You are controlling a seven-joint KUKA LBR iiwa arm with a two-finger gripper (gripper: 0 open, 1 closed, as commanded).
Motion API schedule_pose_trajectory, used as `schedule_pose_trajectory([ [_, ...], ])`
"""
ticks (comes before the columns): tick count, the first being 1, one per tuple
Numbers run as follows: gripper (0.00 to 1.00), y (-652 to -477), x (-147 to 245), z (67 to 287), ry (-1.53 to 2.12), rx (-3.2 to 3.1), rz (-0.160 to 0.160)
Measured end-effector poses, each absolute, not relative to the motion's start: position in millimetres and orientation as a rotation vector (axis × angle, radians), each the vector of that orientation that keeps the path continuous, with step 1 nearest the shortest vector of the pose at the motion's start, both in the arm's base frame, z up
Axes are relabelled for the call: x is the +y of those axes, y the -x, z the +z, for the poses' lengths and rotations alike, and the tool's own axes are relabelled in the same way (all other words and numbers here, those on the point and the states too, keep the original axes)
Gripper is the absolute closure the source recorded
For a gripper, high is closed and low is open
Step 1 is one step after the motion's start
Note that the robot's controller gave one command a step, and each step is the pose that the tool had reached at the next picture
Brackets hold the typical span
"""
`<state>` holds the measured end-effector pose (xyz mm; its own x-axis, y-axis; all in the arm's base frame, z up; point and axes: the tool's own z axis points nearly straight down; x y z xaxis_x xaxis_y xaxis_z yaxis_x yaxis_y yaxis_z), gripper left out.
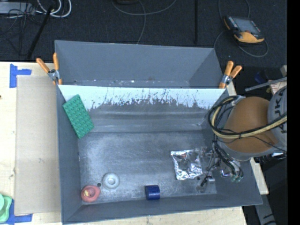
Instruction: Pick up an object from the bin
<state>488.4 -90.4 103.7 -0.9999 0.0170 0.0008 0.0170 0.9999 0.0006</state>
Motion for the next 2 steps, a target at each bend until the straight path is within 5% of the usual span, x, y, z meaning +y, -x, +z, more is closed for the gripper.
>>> schedule_pose_trajectory([
  [1, 0.00, -474.1, -87.6, 70.2, 0.200, -3.143, 0.000],
  [2, 0.00, -475.7, -87.3, 70.7, 0.193, -3.148, 0.000],
])
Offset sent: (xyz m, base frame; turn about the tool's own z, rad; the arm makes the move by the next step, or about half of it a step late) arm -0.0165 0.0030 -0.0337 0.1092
